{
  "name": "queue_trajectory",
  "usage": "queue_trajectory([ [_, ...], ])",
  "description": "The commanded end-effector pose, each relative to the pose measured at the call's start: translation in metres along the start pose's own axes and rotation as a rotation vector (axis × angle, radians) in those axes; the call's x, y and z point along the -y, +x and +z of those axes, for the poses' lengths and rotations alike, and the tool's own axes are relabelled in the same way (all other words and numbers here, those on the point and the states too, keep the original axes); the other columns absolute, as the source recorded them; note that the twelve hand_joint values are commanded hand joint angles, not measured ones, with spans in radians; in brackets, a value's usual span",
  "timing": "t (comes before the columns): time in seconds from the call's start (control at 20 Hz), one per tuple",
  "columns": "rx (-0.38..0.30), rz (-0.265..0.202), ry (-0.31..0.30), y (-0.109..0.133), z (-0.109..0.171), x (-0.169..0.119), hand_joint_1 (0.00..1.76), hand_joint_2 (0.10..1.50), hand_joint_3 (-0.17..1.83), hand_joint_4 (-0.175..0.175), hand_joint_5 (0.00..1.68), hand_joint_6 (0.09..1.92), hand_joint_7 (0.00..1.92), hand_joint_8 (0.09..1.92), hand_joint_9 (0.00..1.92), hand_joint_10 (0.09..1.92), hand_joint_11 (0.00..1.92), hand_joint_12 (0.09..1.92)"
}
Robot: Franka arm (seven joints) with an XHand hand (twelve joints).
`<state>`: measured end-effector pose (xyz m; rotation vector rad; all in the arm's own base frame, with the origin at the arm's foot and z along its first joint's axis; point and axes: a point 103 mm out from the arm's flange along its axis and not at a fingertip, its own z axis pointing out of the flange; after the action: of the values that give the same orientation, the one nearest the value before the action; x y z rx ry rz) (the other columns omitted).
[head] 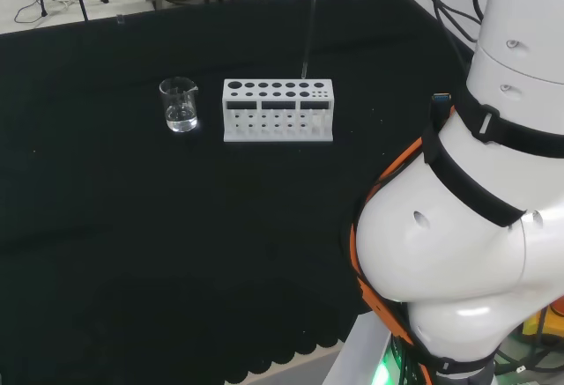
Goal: Put the glass rod back on the white test tube rack.
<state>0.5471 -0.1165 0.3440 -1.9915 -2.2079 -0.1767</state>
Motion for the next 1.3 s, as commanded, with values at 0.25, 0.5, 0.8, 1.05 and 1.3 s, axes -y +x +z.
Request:
queue_trajectory([
  [0.25, -0.005, 0.018, 0.028, -0.007, 0.016, -0.001, 1.32, 0.60, 0.85, -0.175, 1.11, 0.80, 1.28, 1.01, 1.60, 0.95, 1.39, 1.07],
  [0.5, -0.007, 0.018, 0.048, -0.008, 0.026, -0.005, 1.32, 0.60, 0.85, -0.175, 1.11, 0.80, 1.28, 1.01, 1.60, 0.95, 1.39, 1.07],
  [0.8, -0.014, 0.018, 0.074, -0.012, 0.040, -0.012, 1.32, 0.60, 0.85, -0.175, 1.11, 0.80, 1.28, 1.01, 1.59, 0.95, 1.39, 1.07],
  [1.05, -0.021, 0.022, 0.113, -0.017, 0.060, -0.018, 1.32, 0.60, 0.85, -0.175, 1.11, 0.80, 1.28, 1.01, 1.59, 0.95, 1.39, 1.07],
  [1.3, -0.019, 0.016, 0.127, -0.016, 0.066, -0.020, 1.32, 0.60, 0.85, -0.175, 1.11, 0.80, 1.28, 1.01, 1.59, 0.95, 1.39, 1.07],
])
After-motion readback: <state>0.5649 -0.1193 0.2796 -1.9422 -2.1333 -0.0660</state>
